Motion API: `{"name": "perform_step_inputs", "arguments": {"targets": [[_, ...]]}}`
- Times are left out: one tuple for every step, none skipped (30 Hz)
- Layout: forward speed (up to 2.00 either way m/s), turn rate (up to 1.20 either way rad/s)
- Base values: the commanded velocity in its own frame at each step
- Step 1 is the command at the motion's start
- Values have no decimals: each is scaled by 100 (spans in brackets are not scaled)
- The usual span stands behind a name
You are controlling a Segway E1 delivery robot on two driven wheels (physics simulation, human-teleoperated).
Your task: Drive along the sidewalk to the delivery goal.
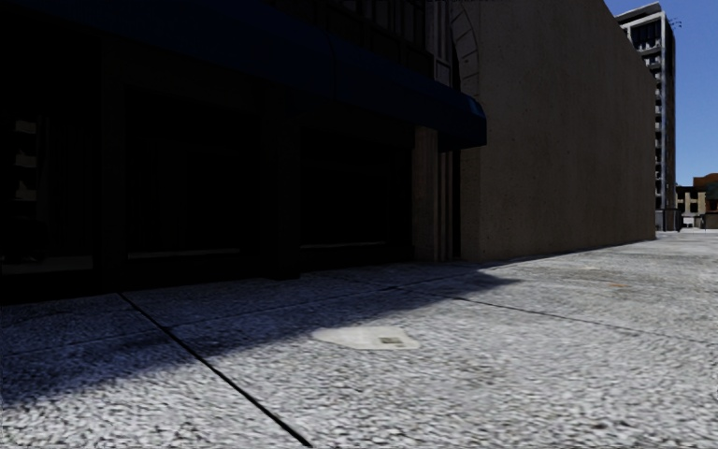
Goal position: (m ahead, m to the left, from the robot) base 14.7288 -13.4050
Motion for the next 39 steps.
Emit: {"name": "perform_step_inputs", "arguments": {"targets": [[200, -68], [200, -68], [200, -68], [200, -68], [200, -68], [200, -68], [200, -68], [200, -68], [200, -68], [200, -68], [200, -68], [200, -68], [200, -68], [200, -68], [200, -68], [200, -68], [200, -68], [200, -68], [200, -68], [200, -68], [200, -68], [200, -68], [200, -68], [200, -68], [200, -68], [200, -68], [200, -68], [200, -68], [200, -68], [200, -68], [200, -68], [200, -68], [200, -68], [200, -68], [200, -68], [200, -68], [200, 0], [200, 0], [200, 0]]}}
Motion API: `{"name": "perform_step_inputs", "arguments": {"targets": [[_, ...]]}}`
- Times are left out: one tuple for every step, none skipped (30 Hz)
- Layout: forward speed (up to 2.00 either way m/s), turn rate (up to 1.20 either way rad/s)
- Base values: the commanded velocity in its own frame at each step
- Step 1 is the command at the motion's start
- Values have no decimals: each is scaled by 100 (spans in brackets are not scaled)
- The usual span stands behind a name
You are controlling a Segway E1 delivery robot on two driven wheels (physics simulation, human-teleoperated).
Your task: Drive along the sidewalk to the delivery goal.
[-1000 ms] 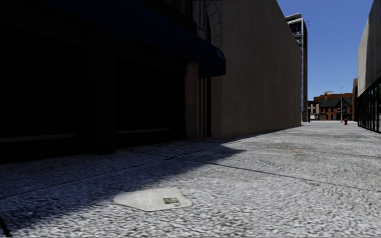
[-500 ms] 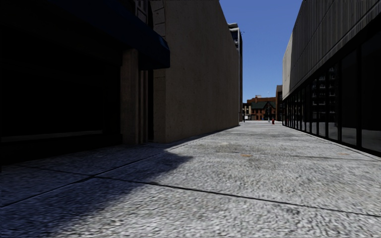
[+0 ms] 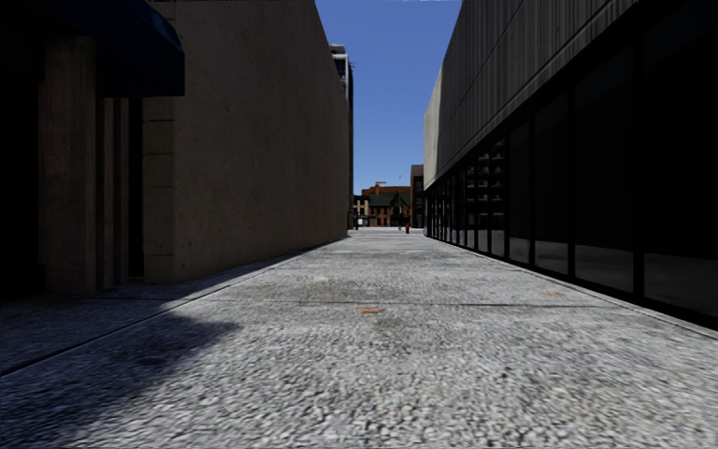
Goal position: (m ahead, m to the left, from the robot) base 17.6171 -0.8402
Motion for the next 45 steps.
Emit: {"name": "perform_step_inputs", "arguments": {"targets": [[200, 0], [200, 0], [200, 0], [200, 0], [200, 0], [200, 0], [200, 0], [200, 0], [200, 0], [200, 0], [200, 0], [200, 0], [200, 0], [200, 0], [200, 0], [200, 0], [200, 0], [200, 0], [200, 0], [200, 0], [200, 0], [200, 0], [200, 0], [200, 0], [200, 0], [200, 0], [200, 0], [200, 0], [200, 0], [200, 0], [200, 0], [200, 0], [200, 0], [200, 0], [200, 0], [200, 0], [200, 0], [200, 0], [200, 0], [200, 0], [200, 0], [200, 0], [200, 0], [200, 0], [200, 0]]}}
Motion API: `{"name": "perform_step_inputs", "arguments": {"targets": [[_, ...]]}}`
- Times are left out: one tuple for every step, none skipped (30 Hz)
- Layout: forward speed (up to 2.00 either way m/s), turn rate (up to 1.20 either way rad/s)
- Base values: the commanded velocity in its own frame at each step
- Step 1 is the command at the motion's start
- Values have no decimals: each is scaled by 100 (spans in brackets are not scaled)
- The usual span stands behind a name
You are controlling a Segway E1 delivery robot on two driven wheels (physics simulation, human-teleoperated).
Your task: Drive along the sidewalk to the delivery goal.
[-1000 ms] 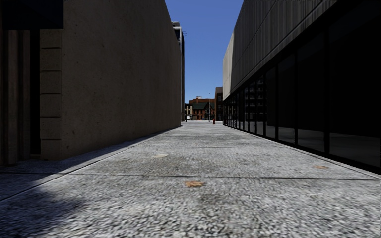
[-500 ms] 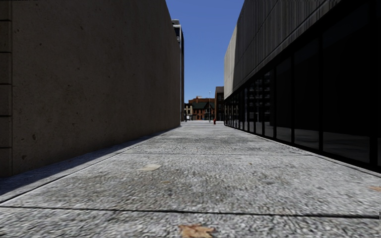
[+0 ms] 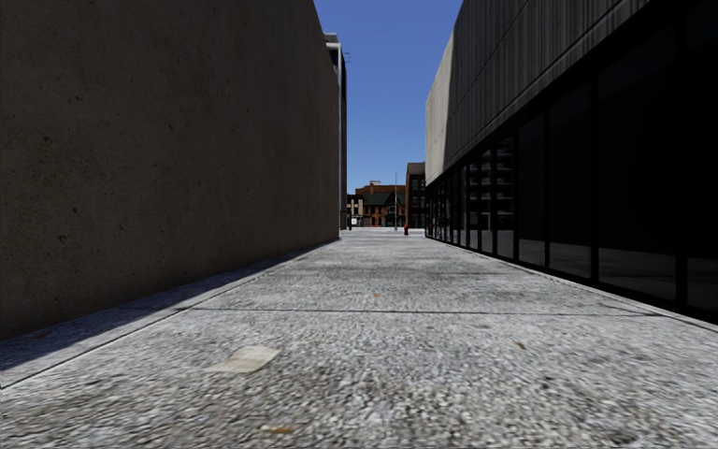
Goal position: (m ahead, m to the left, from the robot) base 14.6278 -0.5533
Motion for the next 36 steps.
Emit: {"name": "perform_step_inputs", "arguments": {"targets": [[200, 0], [200, 0], [200, 0], [200, 0], [200, 0], [200, 0], [200, 0], [200, 0], [200, 0], [200, 0], [200, 0], [200, 0], [200, 0], [200, 0], [200, 0], [200, 0], [200, 0], [200, 0], [200, 0], [200, 0], [200, 0], [200, 0], [200, 0], [200, 0], [200, 0], [200, 0], [200, 0], [200, 0], [200, 0], [200, 0], [200, 0], [200, 0], [200, 0], [200, 0], [200, 0], [200, 0]]}}
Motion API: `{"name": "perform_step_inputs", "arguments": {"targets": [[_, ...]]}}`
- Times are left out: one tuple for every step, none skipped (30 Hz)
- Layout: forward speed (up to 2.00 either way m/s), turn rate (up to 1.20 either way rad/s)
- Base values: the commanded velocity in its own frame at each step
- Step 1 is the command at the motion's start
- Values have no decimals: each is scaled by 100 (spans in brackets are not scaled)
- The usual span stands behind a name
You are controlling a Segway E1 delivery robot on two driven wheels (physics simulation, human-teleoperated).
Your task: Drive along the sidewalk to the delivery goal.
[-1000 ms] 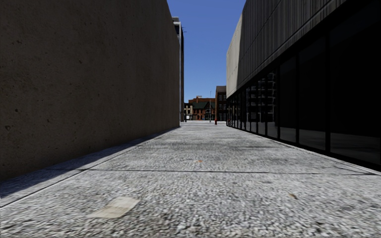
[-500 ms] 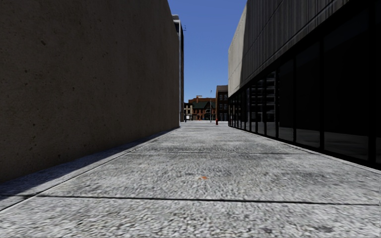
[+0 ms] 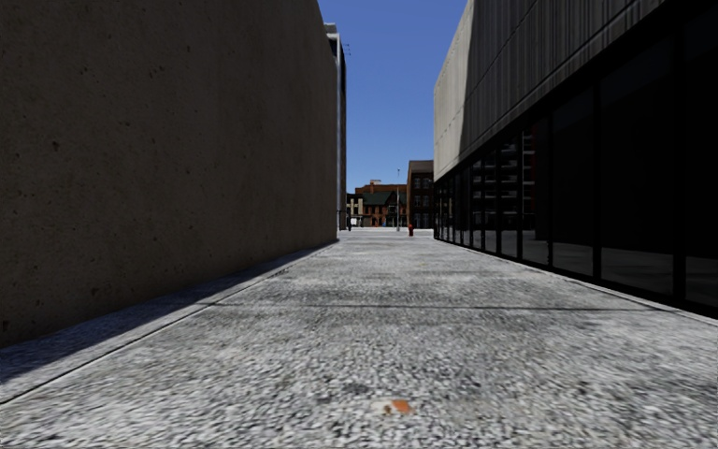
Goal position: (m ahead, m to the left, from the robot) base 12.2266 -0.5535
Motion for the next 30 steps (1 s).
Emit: {"name": "perform_step_inputs", "arguments": {"targets": [[200, 0], [200, 0], [200, 0], [200, 0], [200, 0], [200, 0], [200, 0], [200, 0], [200, 0], [200, 0], [200, 0], [200, 0], [200, 0], [200, 0], [200, 0], [200, 0], [200, 0], [200, 0], [200, 0], [200, 0], [200, 0], [200, 0], [200, 0], [200, 0], [200, 0], [200, 0], [200, 0], [200, 0], [200, 0], [200, 0]]}}
